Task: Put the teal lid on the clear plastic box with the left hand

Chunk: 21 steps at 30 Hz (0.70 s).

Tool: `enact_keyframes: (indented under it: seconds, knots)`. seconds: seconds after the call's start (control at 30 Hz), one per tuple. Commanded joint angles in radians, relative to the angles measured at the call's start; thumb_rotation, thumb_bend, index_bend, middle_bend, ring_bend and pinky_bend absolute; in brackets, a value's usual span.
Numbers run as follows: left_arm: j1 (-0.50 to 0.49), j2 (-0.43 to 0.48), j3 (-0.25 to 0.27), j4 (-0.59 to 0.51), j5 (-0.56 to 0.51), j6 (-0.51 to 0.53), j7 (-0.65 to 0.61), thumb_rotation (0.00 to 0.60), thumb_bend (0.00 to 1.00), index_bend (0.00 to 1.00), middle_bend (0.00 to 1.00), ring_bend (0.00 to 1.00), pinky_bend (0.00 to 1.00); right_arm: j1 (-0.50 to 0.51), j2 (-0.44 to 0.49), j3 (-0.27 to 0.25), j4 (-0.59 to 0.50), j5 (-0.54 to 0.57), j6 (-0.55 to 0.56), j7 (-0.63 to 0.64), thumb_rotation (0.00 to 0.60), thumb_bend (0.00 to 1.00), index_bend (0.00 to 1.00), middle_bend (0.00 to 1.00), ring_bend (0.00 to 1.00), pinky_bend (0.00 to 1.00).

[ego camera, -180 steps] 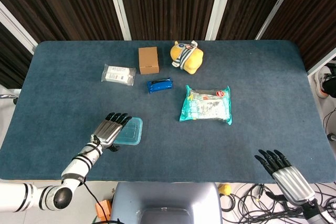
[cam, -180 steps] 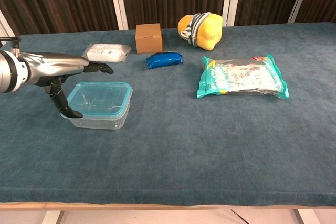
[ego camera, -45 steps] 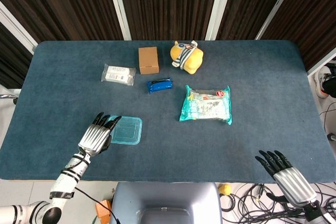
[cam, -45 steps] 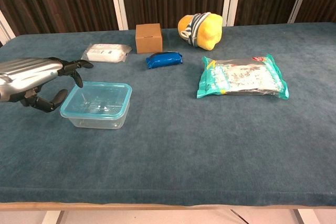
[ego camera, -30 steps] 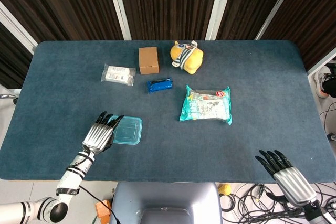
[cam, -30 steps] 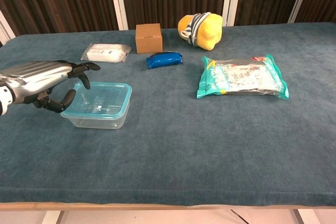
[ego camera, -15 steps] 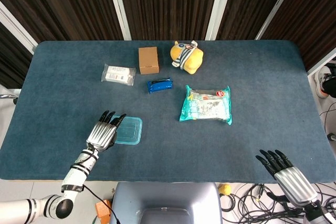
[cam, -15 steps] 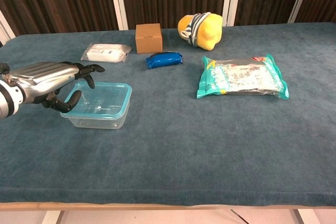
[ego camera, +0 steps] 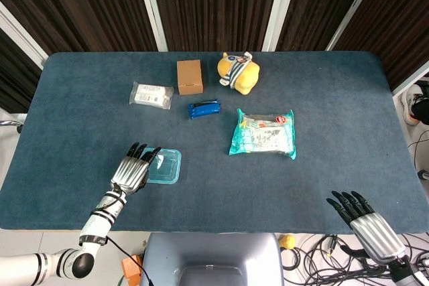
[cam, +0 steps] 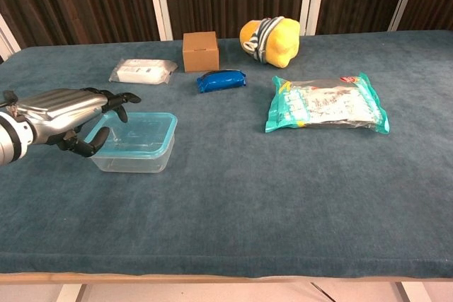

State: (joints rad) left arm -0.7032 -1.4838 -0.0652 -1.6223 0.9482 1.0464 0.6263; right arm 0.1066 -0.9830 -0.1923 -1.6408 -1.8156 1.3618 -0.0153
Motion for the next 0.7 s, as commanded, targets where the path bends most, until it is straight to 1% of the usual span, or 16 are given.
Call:
enact_keyframes:
  seconds: [0.03, 0.23, 0.43, 0.53, 0.6, 0.7]
  knots:
    - [-0.001, -0.001, 0.003, 0.003, -0.006, -0.006, 0.002, 0.600, 0.73, 0.00, 0.25, 0.04, 0.00, 0.000, -0.001, 0.000, 0.000, 0.000, -0.001, -0.001, 0.600, 0.03, 0.00, 0.00, 0.00, 0.00]
    - [-0.005, -0.001, 0.010, 0.003, -0.025, -0.021, 0.012, 0.600, 0.73, 0.00, 0.26, 0.05, 0.00, 0.001, -0.002, 0.001, -0.001, 0.002, -0.005, -0.005, 0.600, 0.03, 0.00, 0.00, 0.00, 0.00]
    - [-0.006, 0.004, 0.010, -0.008, -0.017, -0.014, 0.011, 0.600, 0.73, 0.00, 0.27, 0.05, 0.00, 0.001, -0.002, 0.001, -0.001, 0.002, -0.005, -0.005, 0.600, 0.03, 0.00, 0.00, 0.00, 0.00]
    - [0.003, 0.015, 0.004, -0.027, 0.028, 0.016, -0.013, 0.600, 0.73, 0.00, 0.26, 0.06, 0.00, 0.001, -0.002, 0.001, -0.001, 0.001, -0.003, -0.004, 0.600, 0.03, 0.00, 0.00, 0.00, 0.00]
    - [0.015, 0.029, 0.003, -0.046, 0.091, 0.051, -0.040, 0.600, 0.73, 0.00, 0.25, 0.06, 0.00, 0.001, -0.002, 0.000, -0.001, 0.000, -0.003, -0.004, 0.600, 0.03, 0.00, 0.00, 0.00, 0.00]
    - [0.037, 0.062, 0.022, -0.078, 0.176, 0.106, -0.039, 0.600, 0.73, 0.00, 0.25, 0.06, 0.00, 0.001, -0.003, -0.001, -0.001, -0.003, -0.005, -0.007, 0.600, 0.03, 0.00, 0.00, 0.00, 0.00]
